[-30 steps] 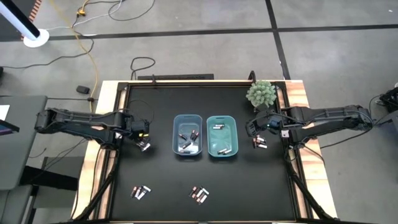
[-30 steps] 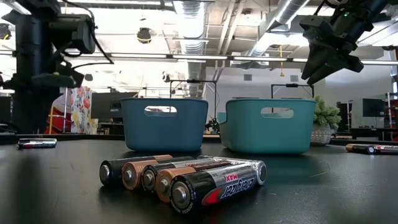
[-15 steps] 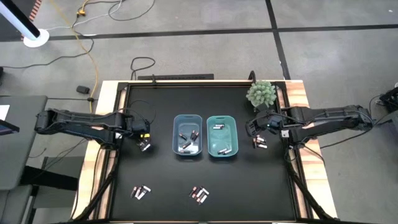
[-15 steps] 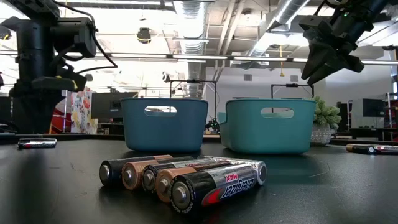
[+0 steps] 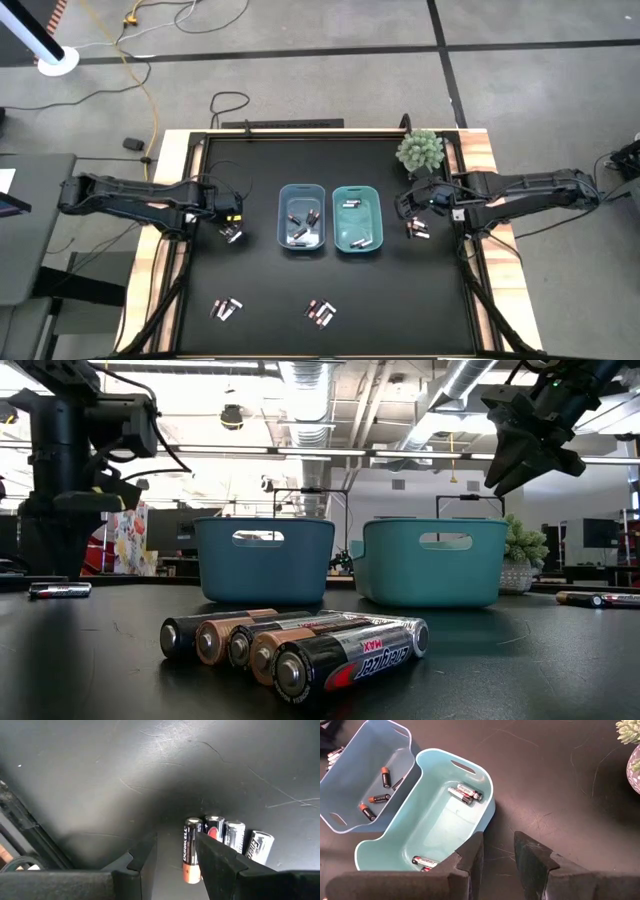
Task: Sort batteries
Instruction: Put the black battery into the blue bin
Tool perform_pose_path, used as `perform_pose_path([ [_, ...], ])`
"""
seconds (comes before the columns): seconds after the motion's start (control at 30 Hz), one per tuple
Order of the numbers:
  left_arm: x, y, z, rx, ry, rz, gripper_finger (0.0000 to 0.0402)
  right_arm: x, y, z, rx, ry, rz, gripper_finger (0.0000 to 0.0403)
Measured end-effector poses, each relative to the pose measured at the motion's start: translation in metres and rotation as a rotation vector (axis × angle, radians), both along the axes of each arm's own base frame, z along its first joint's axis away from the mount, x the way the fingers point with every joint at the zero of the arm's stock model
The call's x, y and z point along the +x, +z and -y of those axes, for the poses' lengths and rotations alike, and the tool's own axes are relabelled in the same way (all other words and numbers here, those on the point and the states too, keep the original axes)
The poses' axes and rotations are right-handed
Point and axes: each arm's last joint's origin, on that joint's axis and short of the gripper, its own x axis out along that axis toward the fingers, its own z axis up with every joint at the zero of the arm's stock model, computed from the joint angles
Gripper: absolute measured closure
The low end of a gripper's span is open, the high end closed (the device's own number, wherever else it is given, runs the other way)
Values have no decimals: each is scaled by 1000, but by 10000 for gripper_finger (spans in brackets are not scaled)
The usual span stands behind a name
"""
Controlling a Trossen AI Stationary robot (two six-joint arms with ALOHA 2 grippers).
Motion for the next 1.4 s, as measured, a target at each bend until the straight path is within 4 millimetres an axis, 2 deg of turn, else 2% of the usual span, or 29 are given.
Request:
perform_pose_path([
  [0.6,16,-23,-1,-41,-50,-143,272,0,0,0,0,0,-1,275],
  [1.0,14,-28,-1,-97,70,-184,275,0,0,0,0,1,-5,275],
  [1.13,14,-28,-1,-108,64,-183,301,0,0,0,-6,8,-9,275],
  [1.3,14,-28,-1,-109,56,-178,356,0,0,0,-9,12,-11,275],
  [1.4,14,-28,-1,-98,35,-184,364,0,0,0,-9,12,-10,275],
])
